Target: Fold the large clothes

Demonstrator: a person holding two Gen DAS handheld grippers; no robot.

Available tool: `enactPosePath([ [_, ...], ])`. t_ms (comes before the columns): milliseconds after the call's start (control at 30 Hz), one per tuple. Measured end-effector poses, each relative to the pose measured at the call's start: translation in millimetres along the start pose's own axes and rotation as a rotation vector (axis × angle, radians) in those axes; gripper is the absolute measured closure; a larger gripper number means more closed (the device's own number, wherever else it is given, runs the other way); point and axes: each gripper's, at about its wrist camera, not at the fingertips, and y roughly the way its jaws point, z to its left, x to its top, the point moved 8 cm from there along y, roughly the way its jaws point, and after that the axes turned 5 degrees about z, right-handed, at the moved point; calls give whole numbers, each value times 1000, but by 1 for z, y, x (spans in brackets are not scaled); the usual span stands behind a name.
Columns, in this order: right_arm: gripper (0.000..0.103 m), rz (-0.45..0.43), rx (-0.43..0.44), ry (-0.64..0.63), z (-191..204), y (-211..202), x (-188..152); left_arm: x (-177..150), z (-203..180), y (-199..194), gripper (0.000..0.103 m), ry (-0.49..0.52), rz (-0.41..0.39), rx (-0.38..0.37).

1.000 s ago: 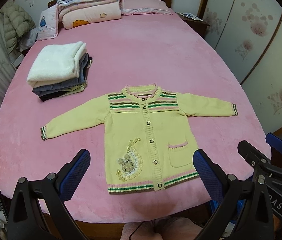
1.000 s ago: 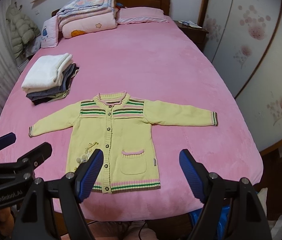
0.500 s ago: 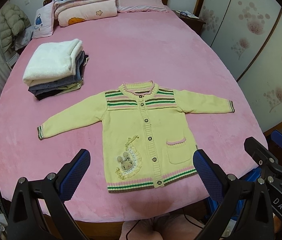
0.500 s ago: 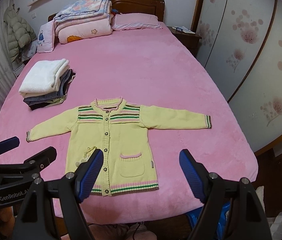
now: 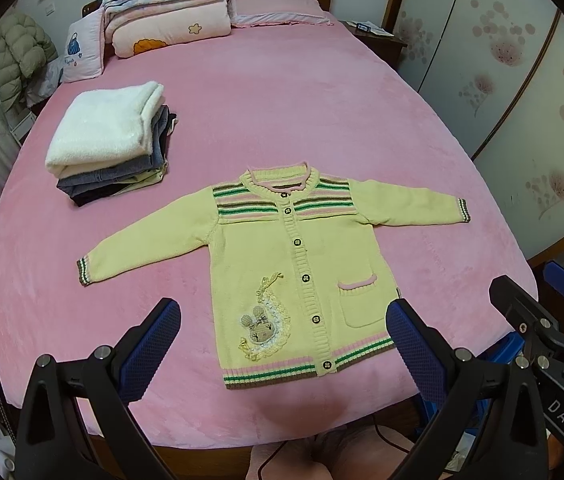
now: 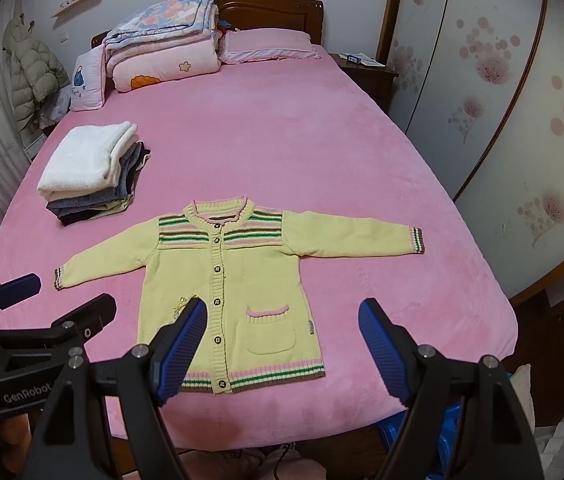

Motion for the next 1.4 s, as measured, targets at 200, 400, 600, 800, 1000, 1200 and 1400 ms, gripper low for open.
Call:
enactPosePath([
  [200, 24, 0, -7, -1, 2, 1, -3, 1, 4, 0, 1, 0, 1, -9],
  [400, 24, -11, -10, -7, 5, 1, -2, 5, 7, 1, 1, 3, -9, -11],
  [600, 24, -18, -12, -11, 8, 0, 2, 12, 8, 1, 1, 5, -22, -13],
  [800, 24, -31, -10, -21, 9, -2, 8, 19, 7, 2, 1, 9, -32, -10],
  [1000, 24, -22, 4, -17, 8, 0, 7, 20, 5, 2, 1, 21, -38, -3],
  [1200, 25, -10, 26, 7, 0, 5, 7, 22, -2, 0, 1, 32, -52, 4],
  [1400, 25, -20, 39, -1, -11, 9, 10, 31, -15, -3, 1, 25, -78, 27],
])
